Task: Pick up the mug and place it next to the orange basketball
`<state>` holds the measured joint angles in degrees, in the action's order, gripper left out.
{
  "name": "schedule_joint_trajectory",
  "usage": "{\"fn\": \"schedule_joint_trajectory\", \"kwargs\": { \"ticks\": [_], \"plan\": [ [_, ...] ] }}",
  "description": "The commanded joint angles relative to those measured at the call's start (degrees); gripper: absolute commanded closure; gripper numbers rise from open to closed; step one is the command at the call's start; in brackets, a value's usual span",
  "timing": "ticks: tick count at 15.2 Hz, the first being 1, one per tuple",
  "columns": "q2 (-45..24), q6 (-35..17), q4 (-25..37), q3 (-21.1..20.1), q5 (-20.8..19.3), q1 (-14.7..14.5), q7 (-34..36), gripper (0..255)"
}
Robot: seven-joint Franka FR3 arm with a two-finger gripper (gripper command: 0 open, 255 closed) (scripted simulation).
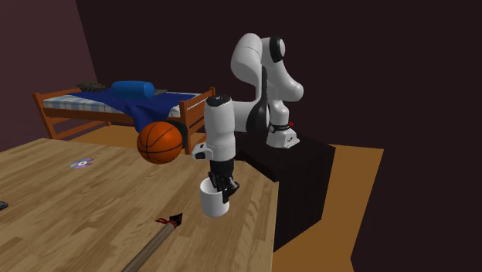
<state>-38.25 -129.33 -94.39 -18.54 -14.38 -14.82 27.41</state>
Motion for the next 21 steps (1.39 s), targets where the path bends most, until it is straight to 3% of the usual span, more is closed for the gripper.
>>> {"fn": "schedule_joint_trajectory", "kwargs": {
  "ticks": [1, 21],
  "plan": [
    [0.98, 1.09, 0.14, -0.27, 0.34, 0.17, -0.18, 255],
    [8.75, 12.41, 4.00, -2.28, 3.41, 1.31, -1.97, 255]
  ]
}}
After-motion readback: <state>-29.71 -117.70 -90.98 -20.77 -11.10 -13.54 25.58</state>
